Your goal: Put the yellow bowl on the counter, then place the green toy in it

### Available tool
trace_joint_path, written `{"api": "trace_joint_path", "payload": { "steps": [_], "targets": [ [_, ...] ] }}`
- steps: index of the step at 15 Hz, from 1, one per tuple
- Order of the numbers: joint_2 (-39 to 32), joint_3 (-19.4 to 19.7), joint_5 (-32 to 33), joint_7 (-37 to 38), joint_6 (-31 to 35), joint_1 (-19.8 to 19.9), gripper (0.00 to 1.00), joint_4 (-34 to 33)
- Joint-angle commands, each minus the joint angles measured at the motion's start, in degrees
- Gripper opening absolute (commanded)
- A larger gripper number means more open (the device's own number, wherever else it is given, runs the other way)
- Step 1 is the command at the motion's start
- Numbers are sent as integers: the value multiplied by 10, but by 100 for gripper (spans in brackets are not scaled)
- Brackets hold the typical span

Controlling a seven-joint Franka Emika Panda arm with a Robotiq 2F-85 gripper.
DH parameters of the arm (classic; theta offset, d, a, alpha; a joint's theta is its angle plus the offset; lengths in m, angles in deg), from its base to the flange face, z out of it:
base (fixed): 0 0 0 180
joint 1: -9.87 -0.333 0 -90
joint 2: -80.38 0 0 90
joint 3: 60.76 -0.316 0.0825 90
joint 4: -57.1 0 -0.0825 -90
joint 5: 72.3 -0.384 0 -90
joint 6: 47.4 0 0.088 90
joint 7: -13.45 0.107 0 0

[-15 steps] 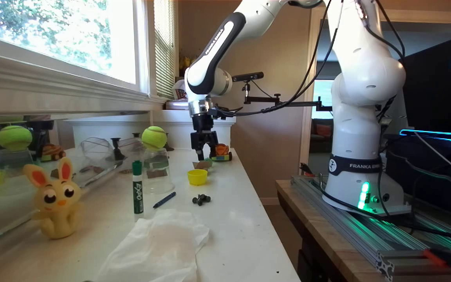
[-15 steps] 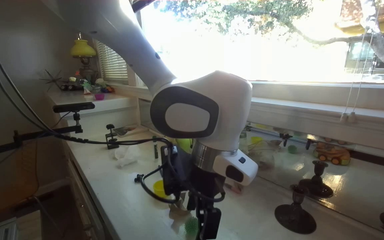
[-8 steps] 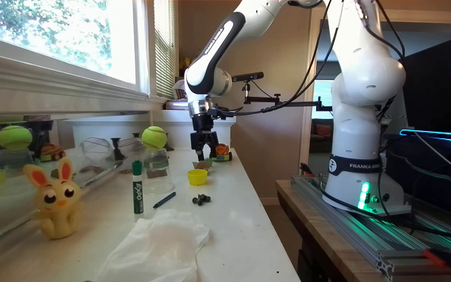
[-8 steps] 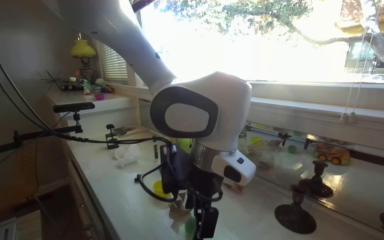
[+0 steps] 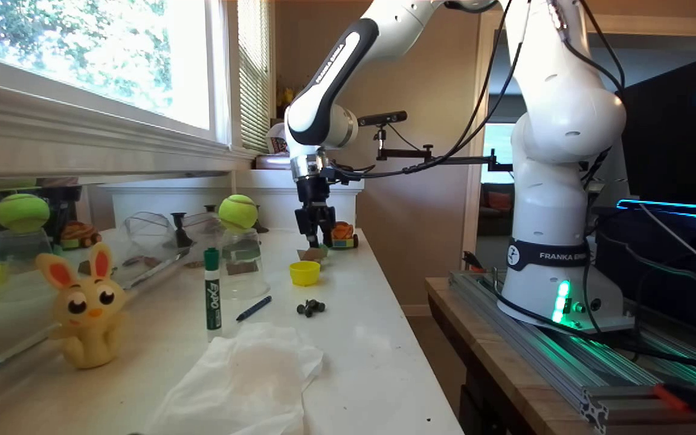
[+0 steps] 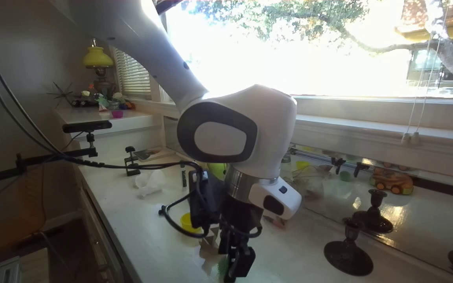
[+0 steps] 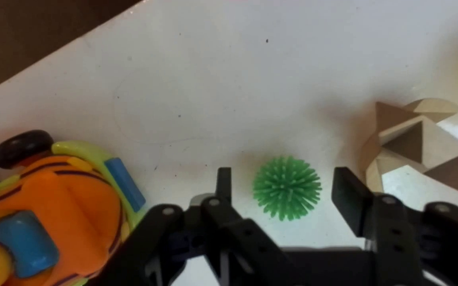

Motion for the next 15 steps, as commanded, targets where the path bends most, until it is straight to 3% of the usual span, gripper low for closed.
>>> {"api": "trace_joint_path", "payload": {
  "steps": [1,6,12,15],
  "targets": [
    [-4,-1,-17,4,-16,1,37,-10],
    [-5,-1,-17,3,-16,1,3,-10],
    [-3,-1,-18,3,-19,1,5,-9],
    [0,0,-17,3,-20,1,1,-8]
  ]
}}
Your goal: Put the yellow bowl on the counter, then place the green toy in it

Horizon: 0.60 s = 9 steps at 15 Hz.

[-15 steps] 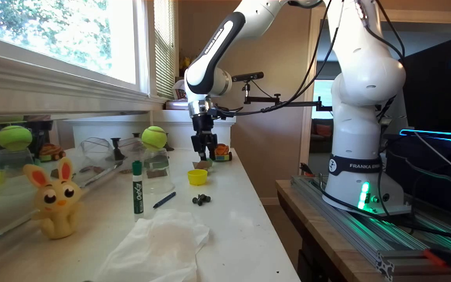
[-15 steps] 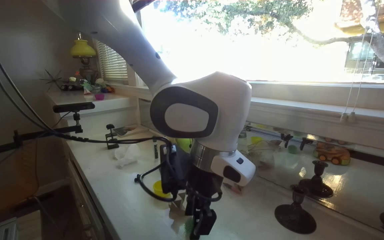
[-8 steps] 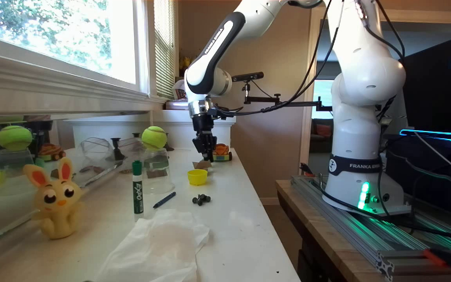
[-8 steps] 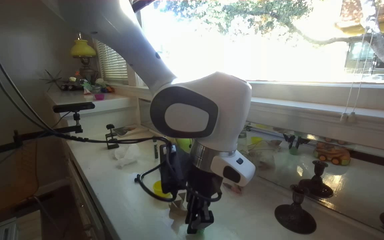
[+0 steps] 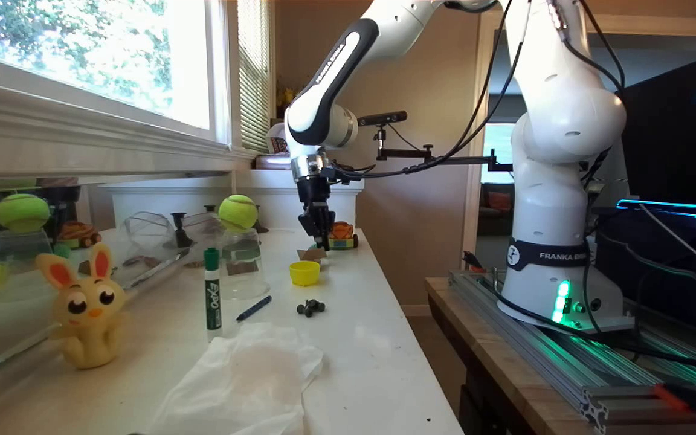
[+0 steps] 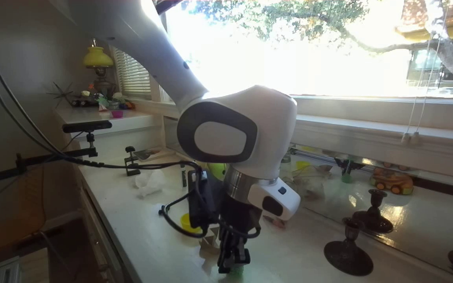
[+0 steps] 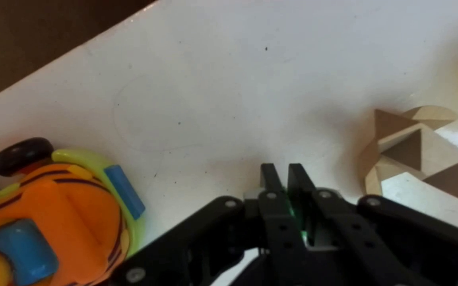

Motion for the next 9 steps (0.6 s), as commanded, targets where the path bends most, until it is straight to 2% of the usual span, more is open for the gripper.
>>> {"api": "trace_joint_path", "payload": {
  "steps": [1,9],
  "targets": [
    [2,0,-17,3,-10,1,0,-7],
    [40,2,-8,4,-9,-2,0,-2]
  ]
}}
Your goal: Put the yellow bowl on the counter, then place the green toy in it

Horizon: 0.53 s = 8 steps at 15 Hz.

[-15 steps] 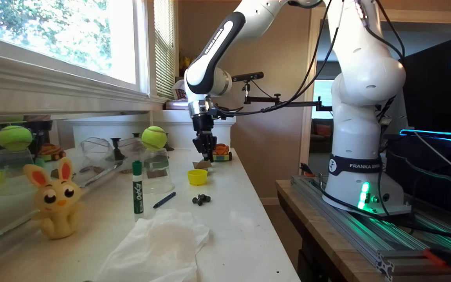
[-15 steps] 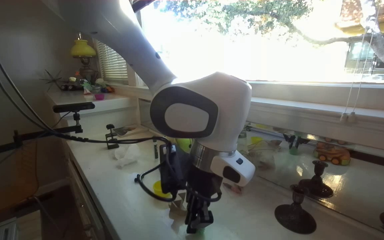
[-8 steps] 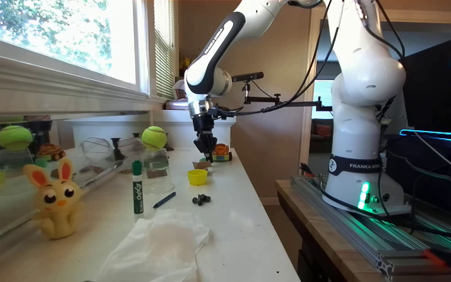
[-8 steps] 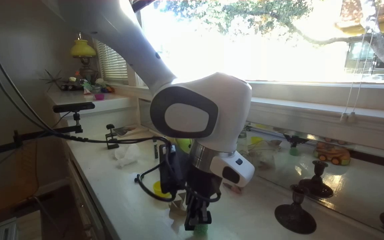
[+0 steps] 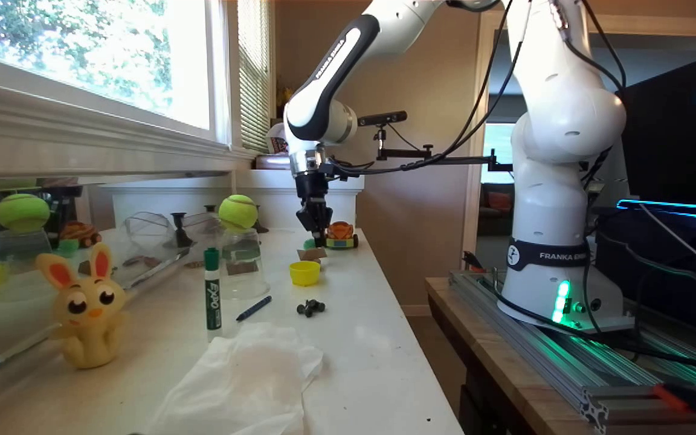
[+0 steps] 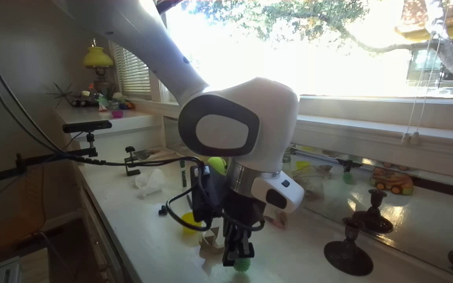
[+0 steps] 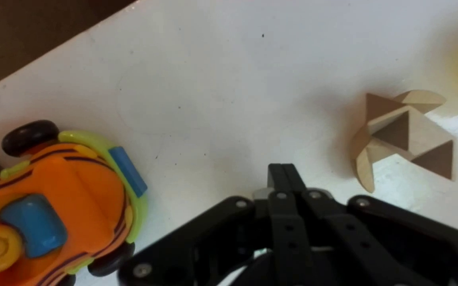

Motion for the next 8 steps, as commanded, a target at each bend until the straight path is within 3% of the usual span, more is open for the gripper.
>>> {"api": "trace_joint_path", "payload": {
  "steps": [1,8],
  "targets": [
    [39,2,-2,8,-10,-3,0,6],
    [137,-8,33,-14,-55,-22,0,37]
  ]
}}
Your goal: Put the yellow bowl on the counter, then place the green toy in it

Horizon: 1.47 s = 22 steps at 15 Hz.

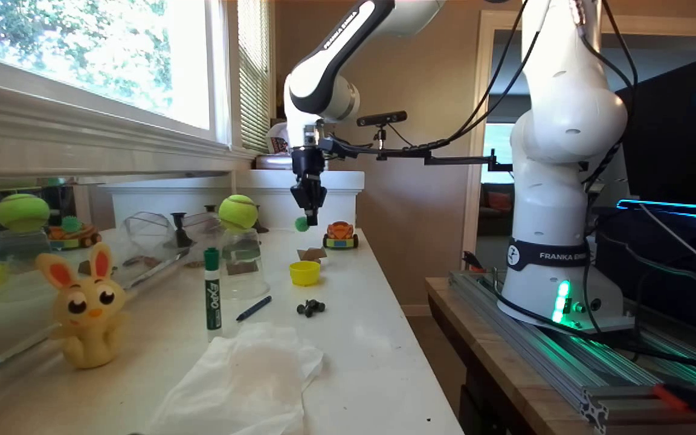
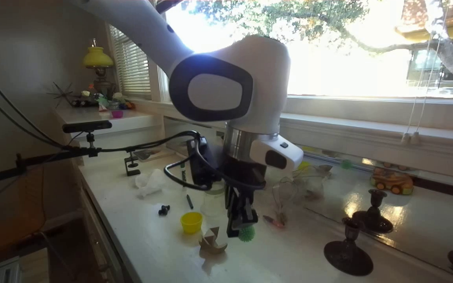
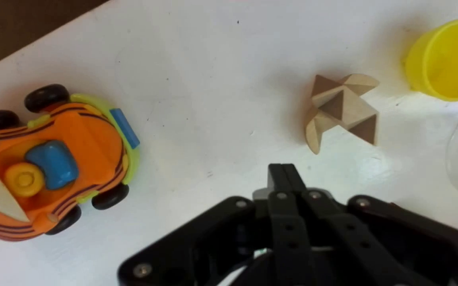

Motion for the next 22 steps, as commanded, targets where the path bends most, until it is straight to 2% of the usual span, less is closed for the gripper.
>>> {"api": "trace_joint_path", "payload": {
  "steps": [1,5,9,22],
  "targets": [
    [75,-9,31,-16,-46,-18,0,38],
    [116,-30,50,-31,-92,-41,0,60],
    [132,-52,73,-36,-106,-64,0,83],
    [89,-71,59,-56,-94,-92,0,78]
  ]
}}
